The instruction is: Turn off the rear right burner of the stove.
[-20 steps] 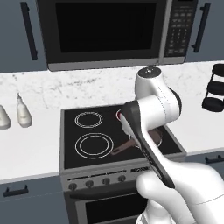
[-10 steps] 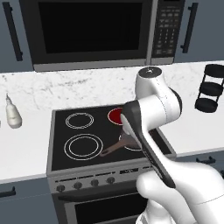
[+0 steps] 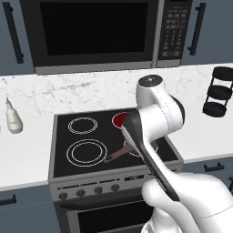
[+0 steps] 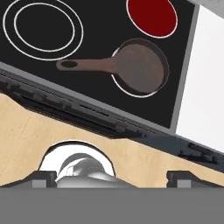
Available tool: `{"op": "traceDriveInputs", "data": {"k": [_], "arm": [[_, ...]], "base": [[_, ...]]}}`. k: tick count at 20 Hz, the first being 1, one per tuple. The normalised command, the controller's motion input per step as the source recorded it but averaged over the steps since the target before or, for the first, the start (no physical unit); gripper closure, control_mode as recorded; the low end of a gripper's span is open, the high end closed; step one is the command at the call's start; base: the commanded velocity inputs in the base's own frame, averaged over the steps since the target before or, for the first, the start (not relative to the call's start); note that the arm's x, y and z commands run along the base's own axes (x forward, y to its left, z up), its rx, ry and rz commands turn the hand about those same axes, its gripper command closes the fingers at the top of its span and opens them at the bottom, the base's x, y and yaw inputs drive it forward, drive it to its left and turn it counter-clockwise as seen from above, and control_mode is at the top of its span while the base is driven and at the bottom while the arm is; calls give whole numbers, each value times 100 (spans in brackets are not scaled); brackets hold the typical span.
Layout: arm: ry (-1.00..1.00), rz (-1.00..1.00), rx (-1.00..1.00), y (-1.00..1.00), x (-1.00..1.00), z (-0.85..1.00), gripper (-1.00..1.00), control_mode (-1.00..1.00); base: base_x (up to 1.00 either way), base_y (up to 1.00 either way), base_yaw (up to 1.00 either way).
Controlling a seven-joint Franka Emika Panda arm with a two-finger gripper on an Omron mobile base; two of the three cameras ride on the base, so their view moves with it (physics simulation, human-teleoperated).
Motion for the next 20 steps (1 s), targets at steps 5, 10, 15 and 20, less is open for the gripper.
{"op": "traceDriveInputs", "data": {"k": [5, 10, 15, 20], "arm": [[3, 3, -12, 40, -30, -34, -100, -100], [9, 5, -22, 74, -42, -69, -100, -100], [6, 4, -22, 87, -46, -92, -100, -100], [-2, 0, -17, 91, -37, -100, -100, -100]], "base": [[0, 0, 0], [0, 0, 0], [0, 0, 0], [0, 0, 0]]}}
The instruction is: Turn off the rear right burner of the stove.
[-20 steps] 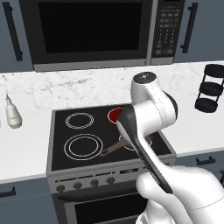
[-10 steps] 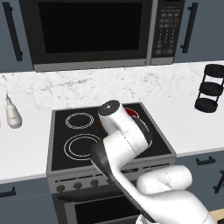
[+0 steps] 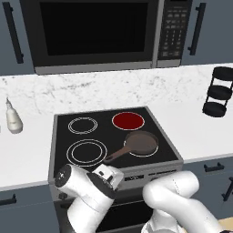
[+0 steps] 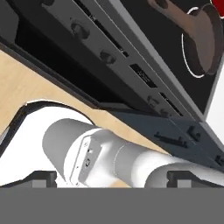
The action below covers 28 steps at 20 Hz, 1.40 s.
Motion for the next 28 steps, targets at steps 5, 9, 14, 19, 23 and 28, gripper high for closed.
{"op": "traceDriveInputs", "data": {"k": [5, 9, 14, 19, 23, 28], "arm": [[-27, -2, -2, 43, -33, -76, -100, -100], [-65, -5, 0, 10, -3, -10, -100, -100], [-62, 0, 8, 0, 1, 0, -100, -100], [-49, 1, 24, -24, 3, 0, -100, -100], [-32, 10, 12, -35, 32, 0, -100, -100], [-1, 10, 0, -24, 45, -4, -100, -100]], "base": [[0, 0, 0], [0, 0, 0], [0, 0, 0], [0, 0, 0], [0, 0, 0], [0, 0, 0]]}}
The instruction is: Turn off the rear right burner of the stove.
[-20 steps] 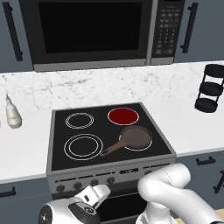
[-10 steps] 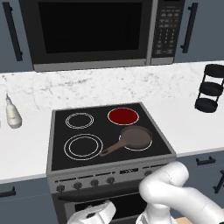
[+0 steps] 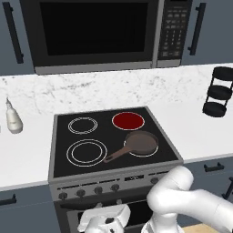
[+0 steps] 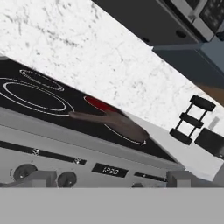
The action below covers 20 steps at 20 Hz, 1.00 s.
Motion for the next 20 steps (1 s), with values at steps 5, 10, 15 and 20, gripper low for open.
{"op": "traceDriveInputs", "data": {"k": [5, 10, 15, 20], "arm": [[-1, 8, 0, -4, 37, -15, -100, -100], [-1, 11, -1, 0, 25, -31, -100, -100], [-5, 5, 0, -11, 26, -13, -100, -100], [-3, 6, 0, 0, 26, -24, -100, -100]], "base": [[0, 0, 0], [0, 0, 0], [0, 0, 0], [0, 0, 0]]}}
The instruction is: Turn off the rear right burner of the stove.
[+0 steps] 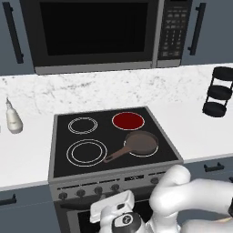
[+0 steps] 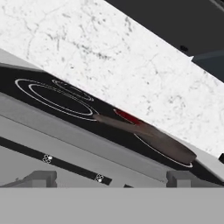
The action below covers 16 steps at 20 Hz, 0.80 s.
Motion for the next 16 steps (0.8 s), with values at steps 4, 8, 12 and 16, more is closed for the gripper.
{"op": "traceDriveInputs", "data": {"k": [4, 8, 12, 16], "arm": [[-4, 4, 0, 16, 16, -39, -100, -100], [-6, 2, 0, 20, 16, -34, -100, -100], [-6, 0, 0, 37, 17, -25, -100, -100], [-10, 0, 0, 38, 1, -35, -100, -100]], "base": [[0, 0, 0], [0, 0, 0], [0, 0, 0], [0, 0, 0]]}}
